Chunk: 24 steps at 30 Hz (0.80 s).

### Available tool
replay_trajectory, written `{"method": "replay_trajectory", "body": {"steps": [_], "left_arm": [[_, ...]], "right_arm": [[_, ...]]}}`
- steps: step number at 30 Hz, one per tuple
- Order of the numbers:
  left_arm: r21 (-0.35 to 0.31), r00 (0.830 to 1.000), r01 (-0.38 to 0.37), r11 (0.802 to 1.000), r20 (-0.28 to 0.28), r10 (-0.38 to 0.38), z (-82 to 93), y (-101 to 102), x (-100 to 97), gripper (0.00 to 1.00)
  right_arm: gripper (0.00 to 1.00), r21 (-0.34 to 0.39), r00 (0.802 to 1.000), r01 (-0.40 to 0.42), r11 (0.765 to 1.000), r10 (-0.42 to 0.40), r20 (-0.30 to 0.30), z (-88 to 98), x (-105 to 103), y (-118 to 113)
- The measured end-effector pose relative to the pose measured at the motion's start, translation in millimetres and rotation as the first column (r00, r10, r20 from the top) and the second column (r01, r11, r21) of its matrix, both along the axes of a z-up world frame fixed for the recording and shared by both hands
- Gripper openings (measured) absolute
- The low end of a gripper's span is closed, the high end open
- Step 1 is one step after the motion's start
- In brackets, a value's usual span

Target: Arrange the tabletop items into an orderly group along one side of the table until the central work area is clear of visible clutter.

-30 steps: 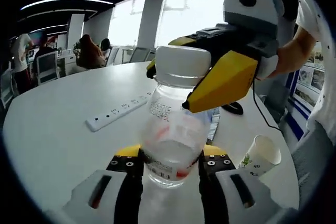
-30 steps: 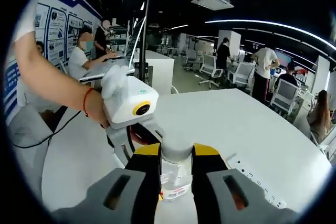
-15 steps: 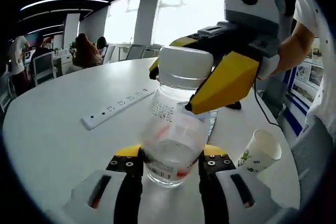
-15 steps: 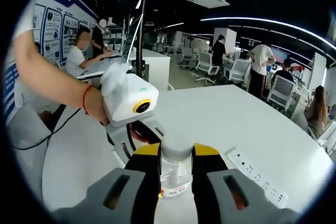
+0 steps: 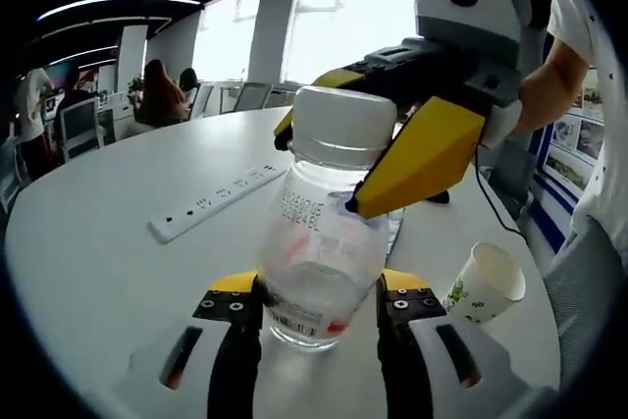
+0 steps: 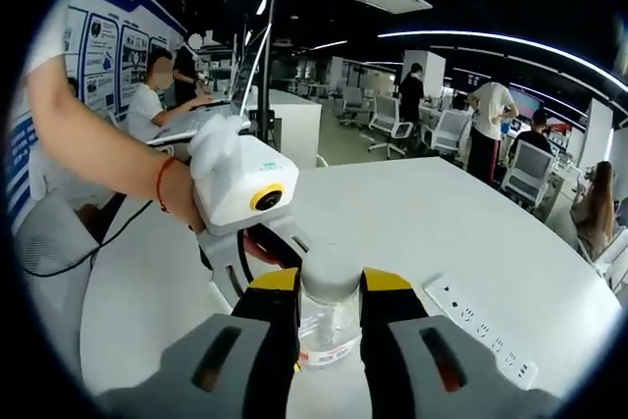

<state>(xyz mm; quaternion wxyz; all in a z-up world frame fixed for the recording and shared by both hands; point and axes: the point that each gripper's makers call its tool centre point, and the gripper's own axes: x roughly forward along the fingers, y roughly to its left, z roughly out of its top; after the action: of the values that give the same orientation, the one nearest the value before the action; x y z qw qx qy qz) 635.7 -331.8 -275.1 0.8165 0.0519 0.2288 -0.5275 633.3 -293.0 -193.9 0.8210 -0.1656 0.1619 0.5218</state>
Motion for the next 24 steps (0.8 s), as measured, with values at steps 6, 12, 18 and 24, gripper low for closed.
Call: {"method": "replay_trajectory", "body": {"steps": [6,12,18,24], "left_arm": [[0.007,1.0,-0.005,1.0,-0.01,0.005,-1.3,1.2,-1.7,0.49],[0.008,1.0,-0.018,1.0,-0.009,0.018,1.5,3.7,-1.4,0.52],[0.008,0.999,-0.026,1.0,-0.018,0.026,2.6,5.0,-2.8,0.56],[0.016,0.999,-0.031,0.999,-0.02,0.031,3.3,6.3,-4.6,0.6]], "right_arm": [[0.3,-0.002,1.0,0.018,1.0,-0.018,0.001,-0.6,2.1,-2.4],[0.29,-0.012,1.0,0.018,1.0,-0.018,0.001,-1.6,1.0,-2.8],[0.31,-0.011,0.999,0.032,0.999,-0.032,-0.002,-1.1,1.4,-6.6],[0.33,-0.011,0.999,0.037,0.999,-0.037,0.0,0.3,1.4,-11.5]]}}
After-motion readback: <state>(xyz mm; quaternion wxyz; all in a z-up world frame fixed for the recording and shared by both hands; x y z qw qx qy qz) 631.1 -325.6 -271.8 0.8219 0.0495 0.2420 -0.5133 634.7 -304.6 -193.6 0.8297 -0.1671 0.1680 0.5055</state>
